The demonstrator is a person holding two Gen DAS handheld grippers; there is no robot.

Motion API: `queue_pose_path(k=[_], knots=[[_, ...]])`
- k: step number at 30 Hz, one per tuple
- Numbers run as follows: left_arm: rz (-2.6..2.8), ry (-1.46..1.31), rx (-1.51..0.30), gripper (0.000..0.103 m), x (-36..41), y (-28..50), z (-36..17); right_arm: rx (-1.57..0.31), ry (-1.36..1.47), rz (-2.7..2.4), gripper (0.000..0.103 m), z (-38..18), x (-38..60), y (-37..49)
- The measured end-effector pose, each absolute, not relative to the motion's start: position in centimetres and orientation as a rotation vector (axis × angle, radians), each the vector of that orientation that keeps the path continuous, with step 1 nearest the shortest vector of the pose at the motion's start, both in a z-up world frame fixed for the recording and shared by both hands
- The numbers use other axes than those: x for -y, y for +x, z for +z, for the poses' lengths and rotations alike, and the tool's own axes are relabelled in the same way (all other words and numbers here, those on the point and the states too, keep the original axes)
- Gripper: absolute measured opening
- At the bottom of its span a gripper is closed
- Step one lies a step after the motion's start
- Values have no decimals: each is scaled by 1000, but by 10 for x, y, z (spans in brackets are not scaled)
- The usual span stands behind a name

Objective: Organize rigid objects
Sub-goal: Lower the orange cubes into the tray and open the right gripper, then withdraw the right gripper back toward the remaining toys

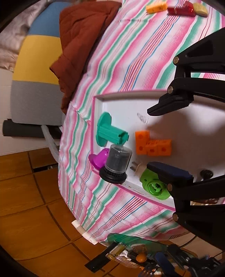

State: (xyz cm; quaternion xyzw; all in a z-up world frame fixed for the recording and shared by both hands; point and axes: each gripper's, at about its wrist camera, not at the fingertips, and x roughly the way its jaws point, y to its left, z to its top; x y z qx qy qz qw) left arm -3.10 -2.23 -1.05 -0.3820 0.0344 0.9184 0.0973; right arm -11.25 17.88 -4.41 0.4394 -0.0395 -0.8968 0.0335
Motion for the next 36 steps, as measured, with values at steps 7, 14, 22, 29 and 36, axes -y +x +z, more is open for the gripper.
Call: queue_pose_path(k=[7, 14, 22, 29, 36], knots=[[2700, -1105, -136, 39, 9, -24, -5, 89, 1293, -2825, 56, -31, -203, -80], [2669, -1094, -175, 39, -6, -20, -4, 103, 1290, -2909, 57, -24, -248, -49], [2639, -1090, -225, 39, -22, -16, -4, 183, 1358, -3025, 58, -28, -316, -21], [2627, -1083, -253, 39, -33, -15, -3, 264, 1398, -3127, 58, -26, -368, -1], [2607, -1085, -250, 39, -39, -17, -2, 356, 1413, -3271, 58, -22, -426, 25]])
